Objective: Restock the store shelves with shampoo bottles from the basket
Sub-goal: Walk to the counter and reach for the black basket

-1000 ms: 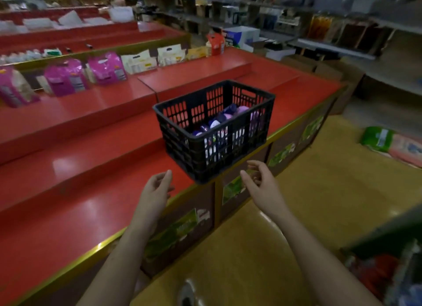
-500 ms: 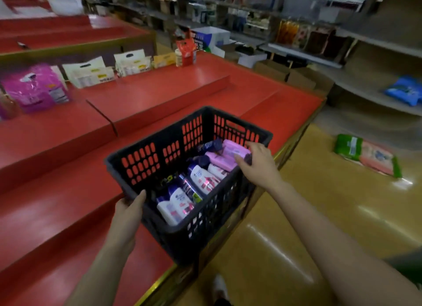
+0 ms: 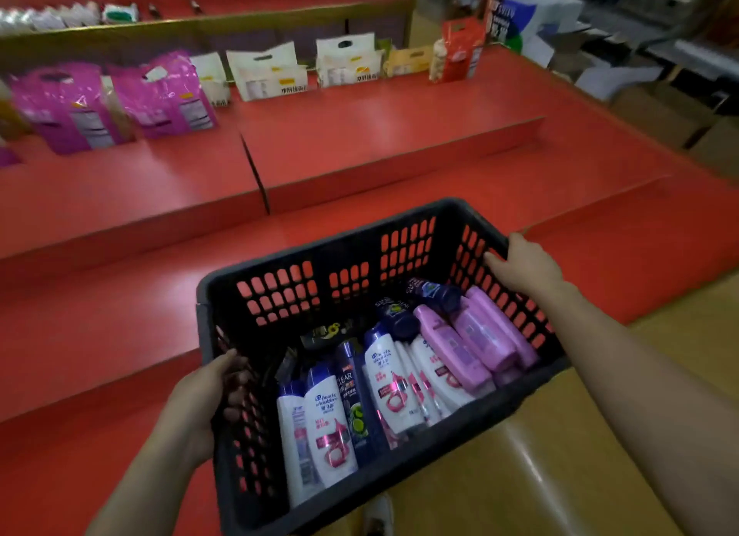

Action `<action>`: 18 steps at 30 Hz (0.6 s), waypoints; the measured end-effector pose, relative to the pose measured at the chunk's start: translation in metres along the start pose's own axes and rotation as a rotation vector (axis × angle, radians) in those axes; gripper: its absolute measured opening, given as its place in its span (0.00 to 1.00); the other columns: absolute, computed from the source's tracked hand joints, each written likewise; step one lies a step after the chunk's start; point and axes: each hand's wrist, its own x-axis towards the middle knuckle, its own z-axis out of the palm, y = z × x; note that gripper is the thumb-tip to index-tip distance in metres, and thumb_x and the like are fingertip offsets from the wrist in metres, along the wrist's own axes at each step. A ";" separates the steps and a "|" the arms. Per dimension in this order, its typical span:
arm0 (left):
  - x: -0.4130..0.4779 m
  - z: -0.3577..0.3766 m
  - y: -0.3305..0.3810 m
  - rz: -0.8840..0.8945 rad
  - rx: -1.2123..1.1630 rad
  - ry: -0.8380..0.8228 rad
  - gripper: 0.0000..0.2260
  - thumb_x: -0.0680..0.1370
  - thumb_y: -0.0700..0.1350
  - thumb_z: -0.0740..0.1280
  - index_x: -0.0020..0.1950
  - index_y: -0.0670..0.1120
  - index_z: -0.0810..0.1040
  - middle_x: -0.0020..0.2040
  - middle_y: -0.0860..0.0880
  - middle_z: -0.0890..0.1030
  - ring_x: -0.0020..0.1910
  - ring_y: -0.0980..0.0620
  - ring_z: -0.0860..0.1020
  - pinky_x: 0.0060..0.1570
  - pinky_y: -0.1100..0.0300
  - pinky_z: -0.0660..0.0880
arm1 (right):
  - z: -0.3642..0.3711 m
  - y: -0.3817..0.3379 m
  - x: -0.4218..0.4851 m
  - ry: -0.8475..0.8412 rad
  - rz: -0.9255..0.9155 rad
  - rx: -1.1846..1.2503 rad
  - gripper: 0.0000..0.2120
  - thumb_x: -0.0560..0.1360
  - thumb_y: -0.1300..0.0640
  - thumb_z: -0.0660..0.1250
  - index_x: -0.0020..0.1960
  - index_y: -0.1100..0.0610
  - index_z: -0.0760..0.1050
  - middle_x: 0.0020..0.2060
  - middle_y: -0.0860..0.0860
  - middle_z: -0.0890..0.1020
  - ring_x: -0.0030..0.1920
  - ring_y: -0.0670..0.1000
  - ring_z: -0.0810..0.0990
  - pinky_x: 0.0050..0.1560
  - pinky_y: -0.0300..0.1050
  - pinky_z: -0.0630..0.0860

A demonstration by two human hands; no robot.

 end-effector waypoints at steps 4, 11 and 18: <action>-0.002 0.001 0.002 -0.022 -0.006 -0.025 0.11 0.83 0.48 0.61 0.44 0.44 0.73 0.27 0.52 0.66 0.18 0.58 0.58 0.18 0.71 0.54 | 0.004 0.005 0.024 -0.045 0.052 0.085 0.21 0.80 0.45 0.63 0.58 0.63 0.77 0.53 0.68 0.81 0.56 0.67 0.81 0.52 0.54 0.76; -0.012 0.005 0.002 0.004 -0.072 0.036 0.22 0.80 0.65 0.60 0.36 0.50 0.64 0.24 0.54 0.57 0.19 0.57 0.55 0.19 0.69 0.53 | 0.003 0.011 0.031 -0.145 0.074 0.257 0.23 0.81 0.44 0.62 0.44 0.64 0.78 0.38 0.63 0.77 0.47 0.65 0.81 0.43 0.46 0.69; -0.029 -0.014 0.001 0.064 -0.018 0.003 0.24 0.79 0.68 0.58 0.36 0.50 0.64 0.26 0.53 0.58 0.21 0.55 0.55 0.20 0.67 0.53 | -0.016 0.028 -0.026 -0.067 0.107 0.266 0.22 0.81 0.43 0.62 0.44 0.63 0.79 0.42 0.66 0.80 0.49 0.66 0.82 0.43 0.46 0.69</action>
